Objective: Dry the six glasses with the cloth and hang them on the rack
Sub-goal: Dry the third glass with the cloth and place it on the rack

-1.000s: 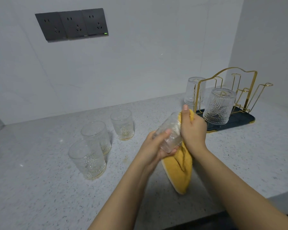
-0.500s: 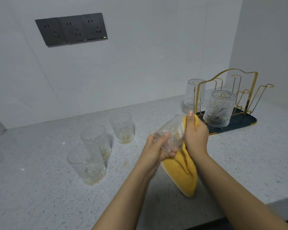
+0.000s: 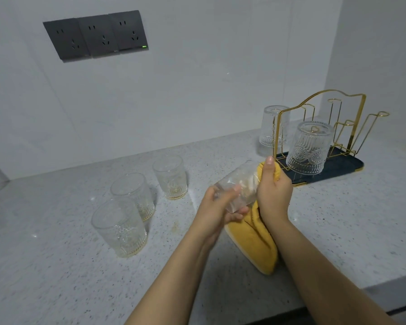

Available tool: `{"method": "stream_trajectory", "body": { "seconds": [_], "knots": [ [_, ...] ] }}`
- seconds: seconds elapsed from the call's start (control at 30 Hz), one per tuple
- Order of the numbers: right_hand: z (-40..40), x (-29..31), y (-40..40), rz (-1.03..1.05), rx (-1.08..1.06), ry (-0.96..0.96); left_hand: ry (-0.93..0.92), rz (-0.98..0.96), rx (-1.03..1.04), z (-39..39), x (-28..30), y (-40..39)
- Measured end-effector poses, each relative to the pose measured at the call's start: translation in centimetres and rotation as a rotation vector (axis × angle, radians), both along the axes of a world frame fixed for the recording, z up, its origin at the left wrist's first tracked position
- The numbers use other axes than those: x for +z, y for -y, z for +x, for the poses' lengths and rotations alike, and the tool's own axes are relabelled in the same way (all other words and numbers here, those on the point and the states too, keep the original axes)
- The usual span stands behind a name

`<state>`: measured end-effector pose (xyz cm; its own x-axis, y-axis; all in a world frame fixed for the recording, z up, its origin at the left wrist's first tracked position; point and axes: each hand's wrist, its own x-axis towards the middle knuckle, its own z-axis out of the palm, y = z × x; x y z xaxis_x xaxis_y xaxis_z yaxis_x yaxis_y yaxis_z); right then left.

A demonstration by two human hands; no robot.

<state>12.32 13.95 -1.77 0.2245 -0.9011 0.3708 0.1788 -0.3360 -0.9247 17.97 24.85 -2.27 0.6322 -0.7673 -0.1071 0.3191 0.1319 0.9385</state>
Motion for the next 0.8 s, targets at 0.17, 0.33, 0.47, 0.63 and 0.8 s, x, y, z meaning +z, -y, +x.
{"method": "stream_trajectory", "body": {
  "seconds": [0.17,0.33,0.47,0.63,0.8],
  "knots": [
    [0.1,0.1,-0.2,-0.03,-0.025,0.006,-0.027,0.115,-0.062,0.0,-0.1,0.0],
    [-0.1,0.3,0.7,0.063,-0.104,-0.034,0.387,0.122,0.097,-0.3,-0.5,0.1],
    [-0.2,0.1,0.1,0.028,-0.039,0.008,0.034,0.046,0.038,0.1,-0.1,-0.1],
    [-0.1,0.2,0.3,0.06,-0.061,0.0,0.091,0.197,-0.026,-0.1,0.1,-0.1],
    [-0.1,0.3,1.4,0.241,-0.133,-0.004,0.365,0.122,0.059,-0.8,0.0,-0.1]
  ]
}}
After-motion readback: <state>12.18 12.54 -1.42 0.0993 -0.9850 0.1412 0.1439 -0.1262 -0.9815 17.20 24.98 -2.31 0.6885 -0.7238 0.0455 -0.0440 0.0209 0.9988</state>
